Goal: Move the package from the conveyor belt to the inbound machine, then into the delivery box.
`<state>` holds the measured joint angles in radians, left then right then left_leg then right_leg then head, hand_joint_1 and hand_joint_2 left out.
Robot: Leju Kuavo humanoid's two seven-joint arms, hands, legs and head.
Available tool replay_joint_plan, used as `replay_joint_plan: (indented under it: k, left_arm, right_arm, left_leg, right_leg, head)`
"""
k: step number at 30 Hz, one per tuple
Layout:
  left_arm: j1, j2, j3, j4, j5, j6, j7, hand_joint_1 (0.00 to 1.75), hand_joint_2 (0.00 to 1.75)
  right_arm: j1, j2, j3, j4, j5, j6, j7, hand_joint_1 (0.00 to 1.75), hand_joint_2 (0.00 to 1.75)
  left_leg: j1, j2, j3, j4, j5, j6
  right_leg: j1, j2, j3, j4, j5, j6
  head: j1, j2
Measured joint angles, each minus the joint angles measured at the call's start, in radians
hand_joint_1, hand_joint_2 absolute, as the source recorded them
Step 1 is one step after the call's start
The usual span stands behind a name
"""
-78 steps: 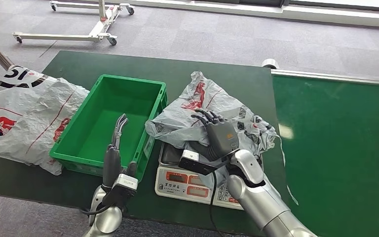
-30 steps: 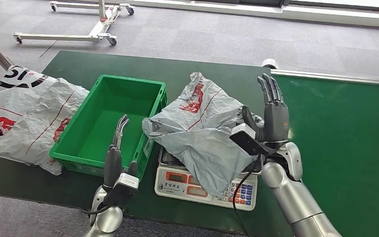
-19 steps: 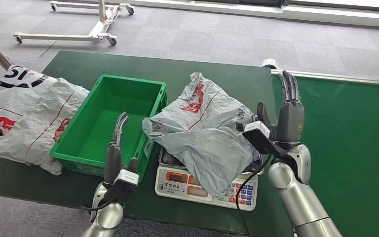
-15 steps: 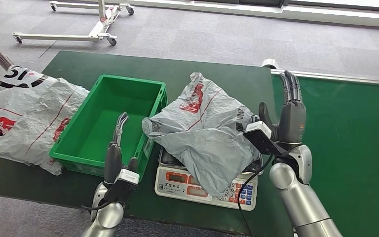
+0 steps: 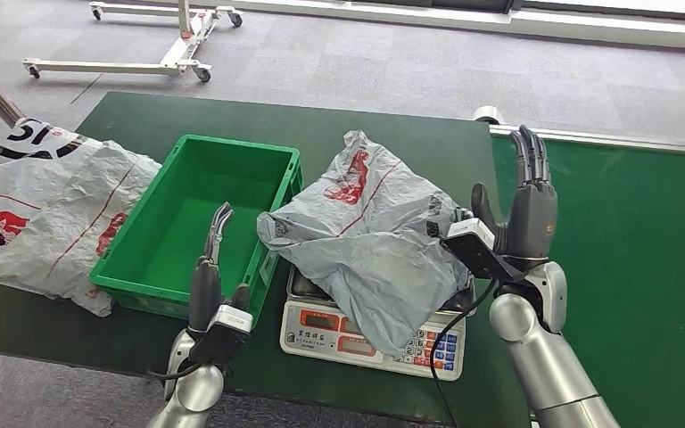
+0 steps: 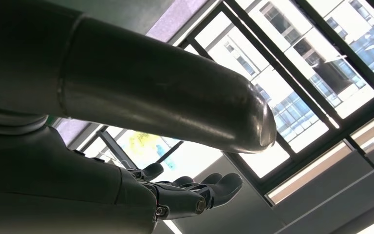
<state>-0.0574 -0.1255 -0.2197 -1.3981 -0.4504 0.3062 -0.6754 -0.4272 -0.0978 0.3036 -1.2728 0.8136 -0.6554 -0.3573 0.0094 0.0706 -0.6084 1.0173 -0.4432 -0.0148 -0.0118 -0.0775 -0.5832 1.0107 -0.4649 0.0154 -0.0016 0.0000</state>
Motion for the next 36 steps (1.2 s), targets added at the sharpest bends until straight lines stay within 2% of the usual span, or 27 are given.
replay_joint_plan:
  k: [7,17,23,31,36]
  left_arm:
    - [0.0,0.0,0.0,0.0,0.001,0.001,-0.002,0.0,0.0]
    - [-0.029,0.01,0.0,0.002,-0.01,0.026,-0.008,0.0,0.0]
    - [-0.117,0.02,0.0,0.048,-0.071,0.05,0.029,0.0,0.0]
    - [-0.178,0.024,0.0,0.11,-0.104,0.058,0.045,0.0,0.0]
    - [-0.25,0.026,0.0,0.187,-0.129,0.06,0.059,0.0,0.0]
  right_arm:
    - [0.009,0.0,-0.008,-0.009,0.0,0.0,-0.001,0.0,0.0]
    - [0.055,-0.002,-0.056,-0.058,-0.05,-0.021,-0.053,0.0,0.0]
    - [0.096,-0.003,-0.102,-0.098,-0.13,-0.022,-0.12,0.0,0.0]
    - [0.117,-0.003,-0.123,-0.11,-0.144,-0.023,-0.132,0.0,0.0]
    - [0.143,-0.003,-0.138,-0.122,-0.161,-0.034,-0.152,0.0,0.0]
  left_leg:
    - [0.0,0.0,0.0,0.0,0.0,0.0]
    - [0.0,0.0,0.0,0.0,0.0,0.0]
    - [0.0,0.0,0.0,0.0,0.0,0.0]
    - [0.0,0.0,0.0,0.0,0.0,0.0]
    - [0.0,0.0,0.0,0.0,0.0,0.0]
  right_leg:
    - [0.0,0.0,0.0,0.0,0.0,0.0]
    - [0.0,0.0,0.0,0.0,0.0,0.0]
    - [0.0,0.0,0.0,0.0,0.0,0.0]
    - [0.0,0.0,0.0,0.0,0.001,-0.001]
    - [0.0,0.0,0.0,0.0,0.001,-0.001]
  head:
    - [0.0,0.0]
    - [0.0,0.0]
    - [0.0,0.0]
    - [0.0,0.0]
    - [0.0,0.0]
